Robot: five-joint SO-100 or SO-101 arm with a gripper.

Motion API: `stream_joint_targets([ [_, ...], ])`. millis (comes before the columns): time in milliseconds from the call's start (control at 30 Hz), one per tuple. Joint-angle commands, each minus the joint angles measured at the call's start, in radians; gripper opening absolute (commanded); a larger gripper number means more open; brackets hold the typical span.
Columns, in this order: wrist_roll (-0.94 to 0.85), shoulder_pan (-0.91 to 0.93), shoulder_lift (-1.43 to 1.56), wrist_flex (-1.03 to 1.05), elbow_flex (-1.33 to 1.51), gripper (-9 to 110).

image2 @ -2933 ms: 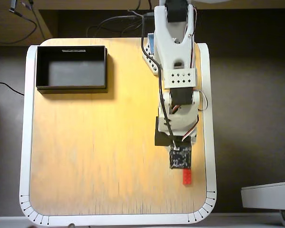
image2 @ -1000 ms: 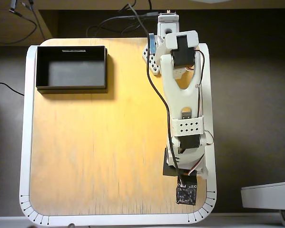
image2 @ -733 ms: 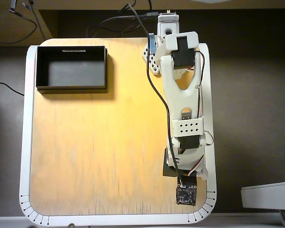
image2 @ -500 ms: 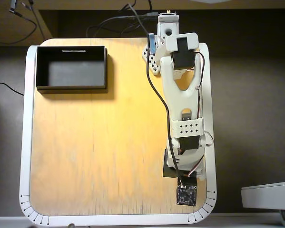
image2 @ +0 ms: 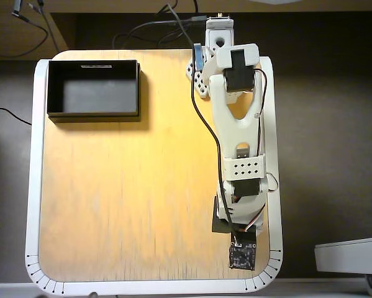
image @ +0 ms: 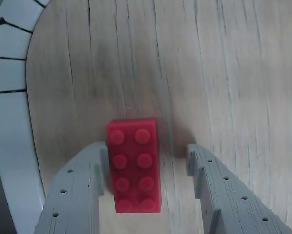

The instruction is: Grasp a lego block and put it in the bin.

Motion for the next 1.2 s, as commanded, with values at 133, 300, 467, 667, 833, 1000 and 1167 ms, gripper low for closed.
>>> stream_joint_targets([
  [133, -0.006, 0.026, 0.011, -0.015, -0.11, 13],
  [300, -0.026, 0.021, 0.014, 0.025, -0.109, 13],
  [467, -0.054, 0.002, 0.014, 0.067, -0.107, 13],
  [667, -0.064, -0.012, 0.014, 0.081, -0.107, 5],
  [833, -0.064, -0.011, 0.015, 0.089, -0.107, 2],
  [1000, -0.064, -0.002, 0.026, 0.112, -0.107, 0],
  [1167, -0.058, 0.02, 0.091, 0.169, -0.107, 0],
])
